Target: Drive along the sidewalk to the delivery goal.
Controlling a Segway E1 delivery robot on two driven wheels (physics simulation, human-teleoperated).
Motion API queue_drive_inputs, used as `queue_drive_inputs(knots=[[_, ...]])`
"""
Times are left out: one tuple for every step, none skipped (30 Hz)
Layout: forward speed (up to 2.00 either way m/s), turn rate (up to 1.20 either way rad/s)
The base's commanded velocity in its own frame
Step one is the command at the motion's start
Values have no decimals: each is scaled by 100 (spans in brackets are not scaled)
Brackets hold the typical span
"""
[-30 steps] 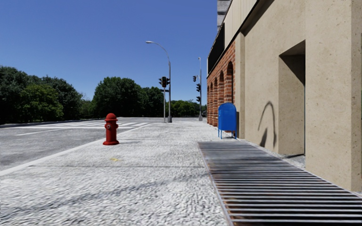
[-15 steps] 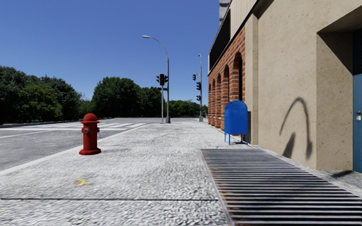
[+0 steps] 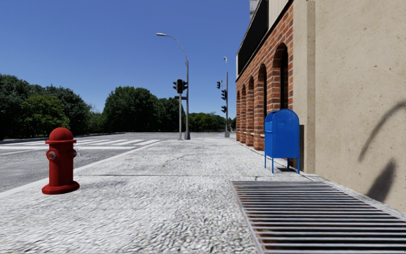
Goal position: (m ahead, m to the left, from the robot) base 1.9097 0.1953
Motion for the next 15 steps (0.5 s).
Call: queue_drive_inputs(knots=[[200, 0], [200, 0], [200, 0], [200, 0], [200, 0], [200, 0], [200, 0], [200, 0], [200, 0], [200, 0], [200, 0], [200, 0], [200, 0], [200, 0], [200, 0]])
